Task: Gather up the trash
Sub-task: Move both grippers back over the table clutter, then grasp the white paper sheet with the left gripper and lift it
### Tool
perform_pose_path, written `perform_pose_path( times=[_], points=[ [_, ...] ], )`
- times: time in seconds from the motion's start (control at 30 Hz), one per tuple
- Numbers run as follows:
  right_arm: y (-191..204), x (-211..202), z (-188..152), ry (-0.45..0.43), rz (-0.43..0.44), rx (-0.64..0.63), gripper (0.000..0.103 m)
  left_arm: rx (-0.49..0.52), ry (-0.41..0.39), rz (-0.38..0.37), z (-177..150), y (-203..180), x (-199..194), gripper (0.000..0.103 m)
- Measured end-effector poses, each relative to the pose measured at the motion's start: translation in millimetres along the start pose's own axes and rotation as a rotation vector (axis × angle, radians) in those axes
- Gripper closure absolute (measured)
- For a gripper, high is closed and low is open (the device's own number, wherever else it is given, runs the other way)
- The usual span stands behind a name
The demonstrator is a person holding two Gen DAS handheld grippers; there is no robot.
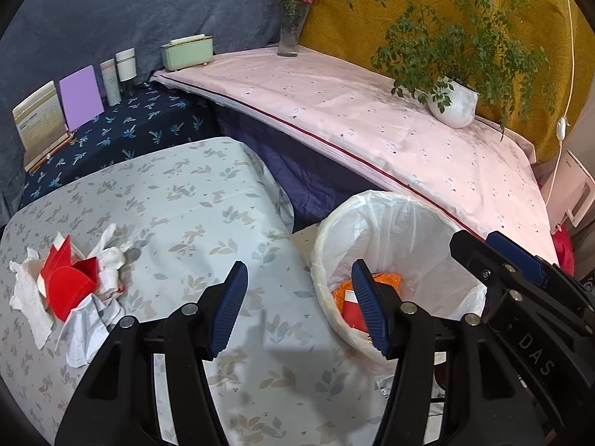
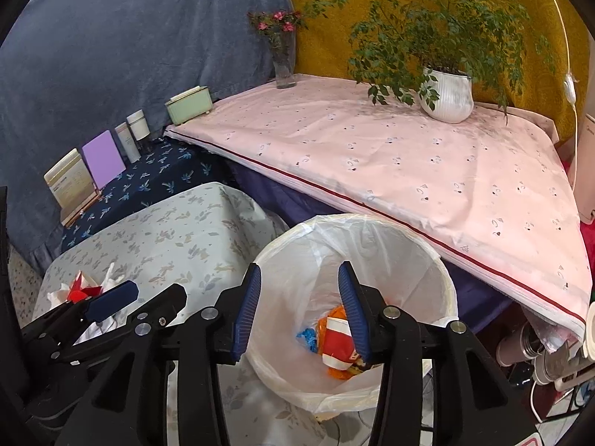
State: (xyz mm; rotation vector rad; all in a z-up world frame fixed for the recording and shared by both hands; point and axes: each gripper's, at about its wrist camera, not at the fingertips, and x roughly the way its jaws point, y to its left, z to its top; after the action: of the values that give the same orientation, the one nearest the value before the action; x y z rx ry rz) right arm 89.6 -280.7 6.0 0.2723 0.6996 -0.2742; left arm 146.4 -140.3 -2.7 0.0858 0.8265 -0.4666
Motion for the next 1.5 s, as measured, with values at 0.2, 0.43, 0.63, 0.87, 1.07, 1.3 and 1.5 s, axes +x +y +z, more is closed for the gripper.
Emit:
perform_pose_path(
  times=[0.2, 0.43, 0.63, 0.87, 1.07, 1.3, 1.5],
  points=[
    [21.0, -3.6, -2.2, 0.0, 0.02, -0.03, 0.058, -0.026, -0.009, 0.028, -4.8, 19.9, -9.9, 0.048],
    [50.6, -5.9, -7.5, 0.006, 0.048, -0.067, 0.058, -0.067, -0.015, 0.058, -11.0, 47.3, -20.7, 0.047],
    [74.9, -6.7, -12.1, 0.012, 0.073, -0.096, 0.058, -0.105, -0.016, 0.087, -18.4, 75.5, -27.9, 0.047],
    [105.1, -5.0, -19.4, 0.026, 0.103, -0.135, 0.058, -0.158, -0.011, 0.122, -30.5, 110.6, -35.2, 0.047],
    [133.7, -2.6, -29.5, 0.047, 0.136, -0.164, 0.058, -0.188, 0.0, 0.154, -44.3, 141.0, -39.3, 0.047],
    [163.8, 1.9, -43.1, 0.074, 0.166, -0.2, 0.058, -0.207, 0.025, 0.205, -63.8, 179.6, -39.2, 0.047],
    [186.2, 10.3, -54.8, 0.105, 0.187, -0.218, 0.058, -0.193, 0.059, 0.219, -82.0, 208.6, -33.8, 0.047]
  ],
)
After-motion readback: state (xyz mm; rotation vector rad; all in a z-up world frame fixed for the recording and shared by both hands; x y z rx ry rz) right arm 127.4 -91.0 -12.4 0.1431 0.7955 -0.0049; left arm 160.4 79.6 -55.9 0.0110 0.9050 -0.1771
